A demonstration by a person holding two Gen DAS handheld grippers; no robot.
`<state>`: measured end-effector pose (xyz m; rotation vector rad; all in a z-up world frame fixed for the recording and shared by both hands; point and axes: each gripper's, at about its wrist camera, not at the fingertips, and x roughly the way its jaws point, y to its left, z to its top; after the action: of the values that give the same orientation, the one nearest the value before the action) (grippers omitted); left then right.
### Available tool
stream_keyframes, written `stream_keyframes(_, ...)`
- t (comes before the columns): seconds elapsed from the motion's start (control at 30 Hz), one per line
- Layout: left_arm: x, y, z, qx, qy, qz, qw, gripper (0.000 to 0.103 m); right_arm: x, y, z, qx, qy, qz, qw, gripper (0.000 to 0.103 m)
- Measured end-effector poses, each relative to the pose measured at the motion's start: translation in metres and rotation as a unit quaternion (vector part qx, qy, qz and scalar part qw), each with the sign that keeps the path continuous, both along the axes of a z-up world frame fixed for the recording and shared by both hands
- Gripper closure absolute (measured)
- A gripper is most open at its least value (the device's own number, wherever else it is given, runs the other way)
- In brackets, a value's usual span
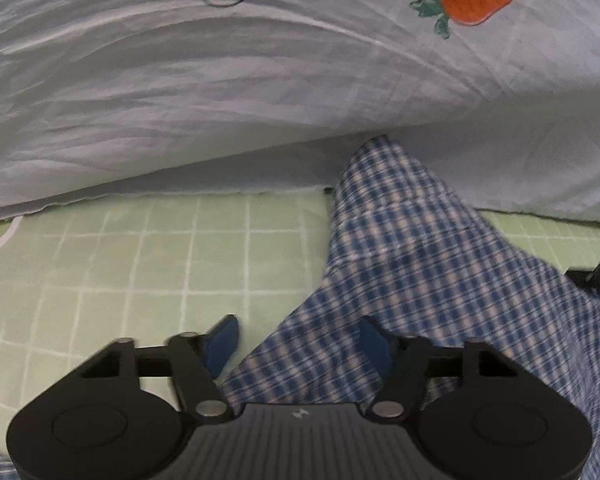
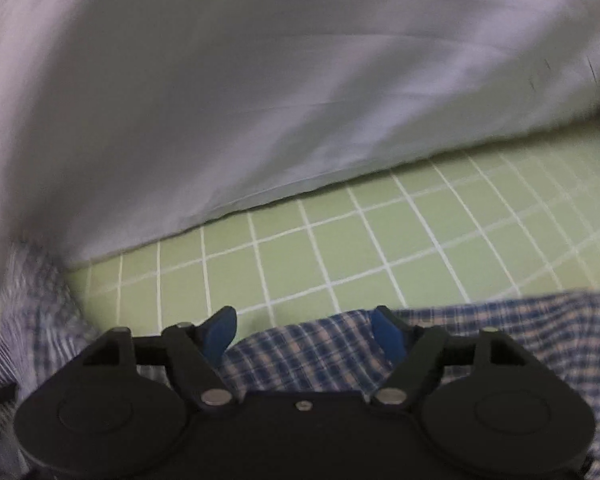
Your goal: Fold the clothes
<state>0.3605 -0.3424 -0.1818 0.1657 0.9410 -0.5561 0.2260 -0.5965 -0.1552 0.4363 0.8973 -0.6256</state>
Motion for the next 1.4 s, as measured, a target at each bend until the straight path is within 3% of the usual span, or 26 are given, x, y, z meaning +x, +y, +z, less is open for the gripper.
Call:
stream_keyframes(0.03,0.000,-0.001,0.001,-0.004,-0.001,-0.003,1.0000,0.093,0.001,0.005,-0.001,-0.020,0.009,0.006,1.000,0.052)
stream_keyframes(0.07,-0.001,-0.002,0.001,-0.005,0.000,-0.005,1.0000,0.098,-0.001,0.009,-0.001,-0.034,0.010,0.017,0.999,0.076)
stream_keyframes(0.13,-0.002,-0.004,0.002,-0.007,-0.002,-0.009,0.9999,0.101,-0.009,0.013,-0.002,-0.046,0.004,0.037,0.998,0.098)
stream_keyframes(0.3,-0.031,0.016,0.036,-0.046,-0.048,-0.009,0.9978,0.102,-0.062,0.017,0.024,-0.053,-0.032,0.014,0.998,0.101)
stream_keyframes(0.4,-0.063,0.037,0.046,-0.061,-0.038,-0.011,0.9973,0.102,-0.109,0.034,0.051,-0.077,-0.043,0.015,0.996,0.102)
stream_keyframes(0.47,-0.086,0.049,0.040,-0.054,-0.018,-0.011,0.9983,0.102,-0.133,0.049,0.056,-0.080,-0.024,0.033,0.996,0.102)
stream_keyframes(0.6,-0.123,0.071,0.022,-0.042,0.028,0.004,0.9987,0.102,-0.172,0.076,0.018,-0.050,0.061,0.058,0.995,0.102)
stream_keyframes(0.63,-0.128,0.075,0.017,-0.044,0.039,0.014,0.9982,0.101,-0.179,0.079,0.008,-0.035,0.081,0.053,0.995,0.102)
stream_keyframes(0.7,-0.135,0.081,0.015,-0.053,0.043,0.026,0.9973,0.101,-0.170,0.076,0.013,-0.025,0.053,0.062,0.996,0.098)
stream_keyframes(0.83,-0.134,0.077,0.019,-0.046,0.032,0.021,0.9982,0.101,-0.148,0.069,0.024,-0.007,-0.010,0.080,0.997,0.068)
stream_keyframes(1.07,-0.121,0.070,0.022,-0.047,0.030,0.019,0.9982,0.101,-0.111,0.057,0.044,0.026,-0.119,0.112,0.986,0.053)
stream_keyframes(1.17,-0.115,0.073,0.019,-0.063,0.045,0.033,0.9964,0.101,-0.090,0.045,0.025,0.157,-0.150,0.126,0.968,0.047)
stream_keyframes(1.27,-0.109,0.077,0.012,-0.089,0.071,0.051,0.9922,0.101,-0.070,0.030,0.001,0.304,-0.176,0.119,0.929,0.036)
stream_keyframes(1.33,-0.106,0.080,0.010,-0.104,0.088,0.058,0.9890,0.101,-0.066,0.033,-0.009,0.322,-0.169,0.123,0.923,0.027)
stream_keyframes(1.4,-0.105,0.078,0.011,-0.105,0.093,0.052,0.9888,0.101,-0.062,0.037,-0.018,0.337,-0.161,0.128,0.919,0.028)
